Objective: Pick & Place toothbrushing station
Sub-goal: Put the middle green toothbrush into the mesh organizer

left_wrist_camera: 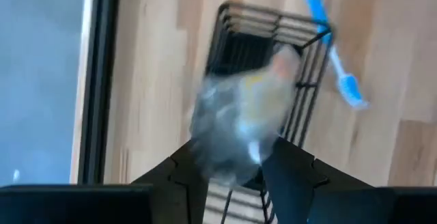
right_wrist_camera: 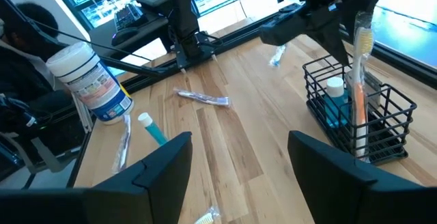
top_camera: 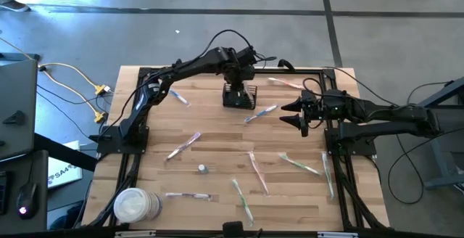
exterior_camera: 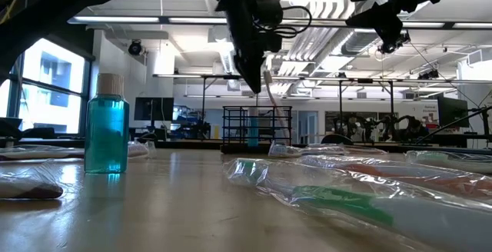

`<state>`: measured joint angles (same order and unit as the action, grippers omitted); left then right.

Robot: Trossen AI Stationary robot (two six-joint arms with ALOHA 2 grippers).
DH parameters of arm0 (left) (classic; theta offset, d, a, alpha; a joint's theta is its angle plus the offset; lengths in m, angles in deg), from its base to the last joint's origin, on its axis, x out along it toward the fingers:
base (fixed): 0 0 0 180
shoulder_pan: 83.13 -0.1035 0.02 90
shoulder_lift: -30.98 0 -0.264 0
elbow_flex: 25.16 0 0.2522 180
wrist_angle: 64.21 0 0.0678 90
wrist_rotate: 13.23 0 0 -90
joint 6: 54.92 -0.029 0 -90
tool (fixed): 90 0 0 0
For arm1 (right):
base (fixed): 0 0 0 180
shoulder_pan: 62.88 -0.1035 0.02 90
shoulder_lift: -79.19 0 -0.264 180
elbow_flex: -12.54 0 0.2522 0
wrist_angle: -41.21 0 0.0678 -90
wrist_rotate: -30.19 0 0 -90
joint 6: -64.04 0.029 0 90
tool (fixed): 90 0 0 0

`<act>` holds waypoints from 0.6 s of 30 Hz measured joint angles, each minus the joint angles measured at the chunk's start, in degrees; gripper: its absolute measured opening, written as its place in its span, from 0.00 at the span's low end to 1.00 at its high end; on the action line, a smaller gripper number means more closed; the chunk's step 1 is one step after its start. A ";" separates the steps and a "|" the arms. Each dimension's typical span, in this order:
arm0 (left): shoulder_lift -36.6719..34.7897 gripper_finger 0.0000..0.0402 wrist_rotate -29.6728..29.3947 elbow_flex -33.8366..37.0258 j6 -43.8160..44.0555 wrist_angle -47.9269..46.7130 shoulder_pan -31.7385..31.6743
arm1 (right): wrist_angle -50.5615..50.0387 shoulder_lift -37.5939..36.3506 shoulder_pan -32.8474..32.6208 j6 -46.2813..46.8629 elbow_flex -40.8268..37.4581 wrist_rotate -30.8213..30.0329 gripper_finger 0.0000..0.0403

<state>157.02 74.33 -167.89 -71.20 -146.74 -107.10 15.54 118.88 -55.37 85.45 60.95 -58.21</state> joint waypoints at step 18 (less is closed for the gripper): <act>-4.26 0.31 5.96 -6.01 5.62 -13.78 0.29 | -0.39 0.02 0.00 0.87 0.02 -1.11 0.59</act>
<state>152.76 80.29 -173.90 -65.58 -160.52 -106.81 15.15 118.89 -55.37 86.32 60.97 -59.32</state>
